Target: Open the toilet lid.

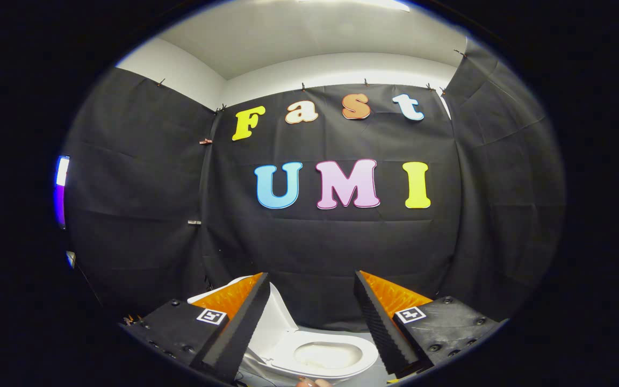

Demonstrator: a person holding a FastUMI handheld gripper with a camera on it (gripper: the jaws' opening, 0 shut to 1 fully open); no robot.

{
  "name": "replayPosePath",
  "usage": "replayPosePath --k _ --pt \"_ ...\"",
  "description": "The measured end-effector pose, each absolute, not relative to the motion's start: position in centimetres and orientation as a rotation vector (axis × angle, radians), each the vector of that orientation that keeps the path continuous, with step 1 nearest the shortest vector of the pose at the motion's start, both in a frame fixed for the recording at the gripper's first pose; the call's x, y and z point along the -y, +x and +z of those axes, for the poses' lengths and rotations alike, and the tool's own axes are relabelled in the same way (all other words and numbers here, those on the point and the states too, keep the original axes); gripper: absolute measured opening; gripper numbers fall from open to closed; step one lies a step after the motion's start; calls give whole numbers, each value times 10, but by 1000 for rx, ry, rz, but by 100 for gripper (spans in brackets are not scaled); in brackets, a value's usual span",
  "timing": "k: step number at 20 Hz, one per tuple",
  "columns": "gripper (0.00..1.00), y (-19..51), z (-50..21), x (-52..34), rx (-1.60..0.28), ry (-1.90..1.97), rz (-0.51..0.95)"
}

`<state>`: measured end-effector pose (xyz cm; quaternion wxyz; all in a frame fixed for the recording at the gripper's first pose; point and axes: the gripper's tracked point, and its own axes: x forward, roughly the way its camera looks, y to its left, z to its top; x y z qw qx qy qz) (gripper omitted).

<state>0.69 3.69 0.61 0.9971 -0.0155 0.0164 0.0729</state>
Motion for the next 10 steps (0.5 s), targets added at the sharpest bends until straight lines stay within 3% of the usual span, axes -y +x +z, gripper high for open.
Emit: replayPosePath --k 10 --pt "98 7 6 -37 -32 -35 146"
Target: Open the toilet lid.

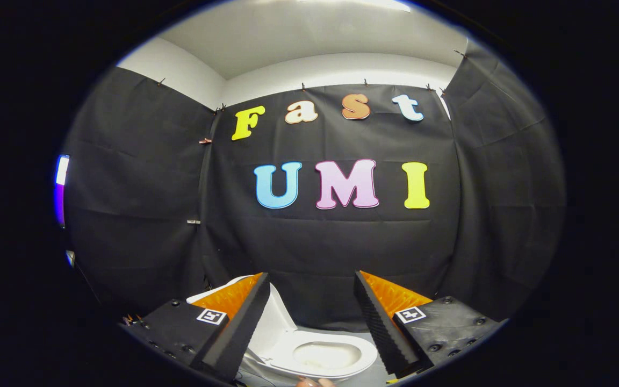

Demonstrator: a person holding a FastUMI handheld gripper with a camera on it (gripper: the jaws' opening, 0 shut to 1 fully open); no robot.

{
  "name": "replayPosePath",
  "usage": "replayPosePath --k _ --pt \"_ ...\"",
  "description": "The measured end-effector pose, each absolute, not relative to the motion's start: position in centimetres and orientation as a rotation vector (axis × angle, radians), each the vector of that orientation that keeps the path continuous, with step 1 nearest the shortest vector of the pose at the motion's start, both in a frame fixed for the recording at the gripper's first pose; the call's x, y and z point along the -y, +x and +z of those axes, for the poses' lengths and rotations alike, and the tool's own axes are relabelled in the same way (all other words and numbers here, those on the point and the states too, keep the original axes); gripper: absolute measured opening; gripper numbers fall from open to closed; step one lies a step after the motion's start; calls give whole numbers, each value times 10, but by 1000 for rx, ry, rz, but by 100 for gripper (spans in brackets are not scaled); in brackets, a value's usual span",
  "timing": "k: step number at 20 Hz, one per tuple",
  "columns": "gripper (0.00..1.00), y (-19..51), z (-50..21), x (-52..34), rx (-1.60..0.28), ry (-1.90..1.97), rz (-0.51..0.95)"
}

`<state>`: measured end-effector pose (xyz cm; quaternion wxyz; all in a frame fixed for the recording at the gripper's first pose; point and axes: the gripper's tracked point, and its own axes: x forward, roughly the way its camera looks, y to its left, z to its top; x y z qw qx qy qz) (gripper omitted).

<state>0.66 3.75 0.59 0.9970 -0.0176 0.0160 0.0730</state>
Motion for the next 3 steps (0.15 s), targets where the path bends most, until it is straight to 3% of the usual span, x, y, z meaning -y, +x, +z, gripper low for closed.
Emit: replayPosePath --k 3 --pt "98 5 6 -37 -31 -34 146"
